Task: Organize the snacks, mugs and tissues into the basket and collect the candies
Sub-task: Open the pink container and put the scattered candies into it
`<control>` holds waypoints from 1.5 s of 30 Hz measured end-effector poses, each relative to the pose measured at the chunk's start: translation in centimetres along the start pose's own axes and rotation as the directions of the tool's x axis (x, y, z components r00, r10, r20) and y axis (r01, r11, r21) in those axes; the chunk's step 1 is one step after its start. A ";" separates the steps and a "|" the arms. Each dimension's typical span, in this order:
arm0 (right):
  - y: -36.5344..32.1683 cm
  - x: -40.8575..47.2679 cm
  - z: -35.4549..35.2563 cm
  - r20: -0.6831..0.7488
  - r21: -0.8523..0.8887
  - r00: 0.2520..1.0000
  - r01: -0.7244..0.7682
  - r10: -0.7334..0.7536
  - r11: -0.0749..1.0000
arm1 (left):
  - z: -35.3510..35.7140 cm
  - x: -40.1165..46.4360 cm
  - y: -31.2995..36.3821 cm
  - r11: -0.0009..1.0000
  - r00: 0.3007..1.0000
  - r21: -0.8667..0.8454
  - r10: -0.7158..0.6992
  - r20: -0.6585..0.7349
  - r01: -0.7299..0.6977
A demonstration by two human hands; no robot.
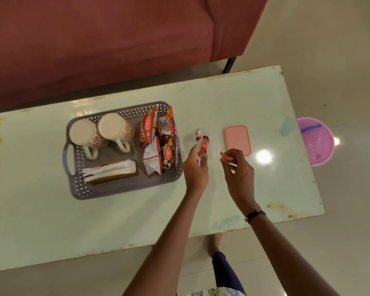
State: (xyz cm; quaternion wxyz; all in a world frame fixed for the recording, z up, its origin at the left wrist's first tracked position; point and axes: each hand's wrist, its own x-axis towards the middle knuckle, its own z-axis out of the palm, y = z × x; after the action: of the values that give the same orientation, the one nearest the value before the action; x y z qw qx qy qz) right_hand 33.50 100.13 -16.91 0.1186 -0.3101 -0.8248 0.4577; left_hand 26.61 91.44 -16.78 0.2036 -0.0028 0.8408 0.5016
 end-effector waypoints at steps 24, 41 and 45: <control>5.0 7.0 0.1 -0.041 -0.266 0.936 -0.347 0.349 0.899 | 0.5 0.1 -0.9 0.998 0.997 0.008 -0.066 -0.025 0.067; 2.6 8.8 0.4 -0.027 -0.260 0.957 -0.285 0.288 0.923 | 0.7 2.2 -1.0 0.982 0.983 0.127 -0.152 0.103 0.139; 0.8 7.9 2.7 0.101 -0.268 0.992 -0.043 0.072 0.962 | 1.0 2.5 -1.0 0.981 0.976 0.075 -0.184 0.114 0.176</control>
State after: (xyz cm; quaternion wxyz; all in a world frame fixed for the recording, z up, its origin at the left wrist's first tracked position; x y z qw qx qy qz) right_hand 26.37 103.51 -19.80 0.0171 -0.3214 -0.8746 0.3626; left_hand 24.88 92.25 -18.90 0.2984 -0.0422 0.8391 0.4529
